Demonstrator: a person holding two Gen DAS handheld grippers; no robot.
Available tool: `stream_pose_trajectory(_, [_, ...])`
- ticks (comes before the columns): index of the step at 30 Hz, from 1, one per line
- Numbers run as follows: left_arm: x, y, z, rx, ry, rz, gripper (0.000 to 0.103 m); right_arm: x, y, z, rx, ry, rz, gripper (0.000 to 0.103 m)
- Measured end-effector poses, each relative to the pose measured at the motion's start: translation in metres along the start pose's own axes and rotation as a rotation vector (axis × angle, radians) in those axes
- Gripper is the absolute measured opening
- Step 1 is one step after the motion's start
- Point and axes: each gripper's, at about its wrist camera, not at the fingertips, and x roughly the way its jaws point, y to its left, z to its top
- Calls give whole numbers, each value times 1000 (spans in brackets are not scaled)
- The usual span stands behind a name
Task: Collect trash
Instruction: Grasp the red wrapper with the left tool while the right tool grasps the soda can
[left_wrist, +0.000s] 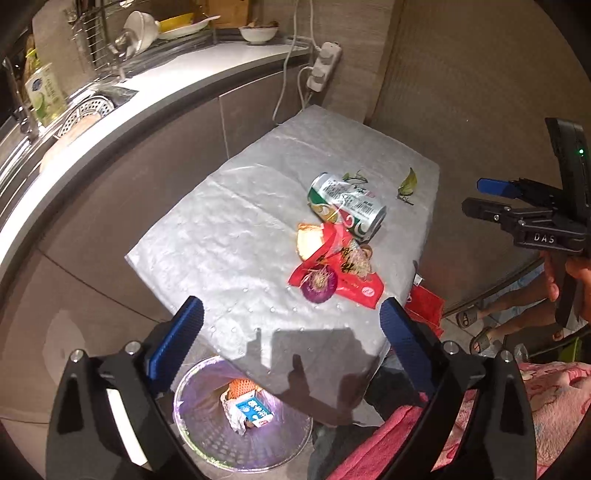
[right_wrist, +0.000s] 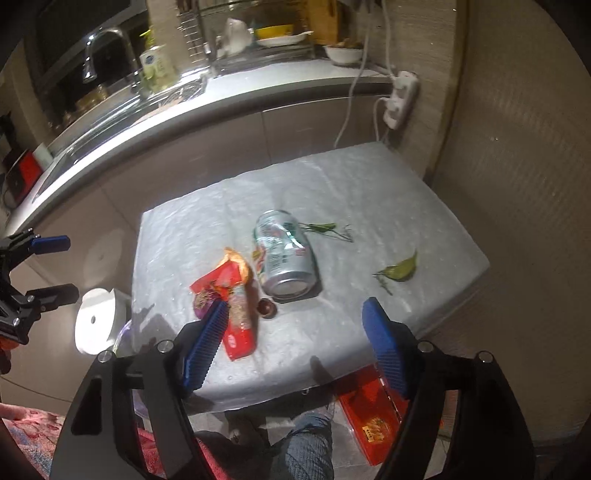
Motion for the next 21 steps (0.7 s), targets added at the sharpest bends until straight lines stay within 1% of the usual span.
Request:
stream_pose_trajectory(5, [34,-22,12,31,42,-8,92,2,-43,9,68,-2,-19,76])
stream_pose_trajectory(7, [48,-27,14,36,63,-15,92,8,-58,13,93,13,-12,76])
stream_pose_trajectory(10, [70,-34,18,52,85,-24,92,19,-70,22,108,38,-1,76])
stream_pose_trajectory(13, [99,-38,27,63,122,-24,92,31,-73,31,88,64,18,76])
stream_pose_trajectory(17, [140,-44,40,68,178,-28,92,47,-68,41,24,102,35,76])
stream_pose_trajectory(20, [161,-47,48,82,201,-12,92,57,-65,46,-18,126,54,76])
stream_pose_trajectory(21, [167,-48,50,84,207,-9,90,60,-64,47,-29,132,58,77])
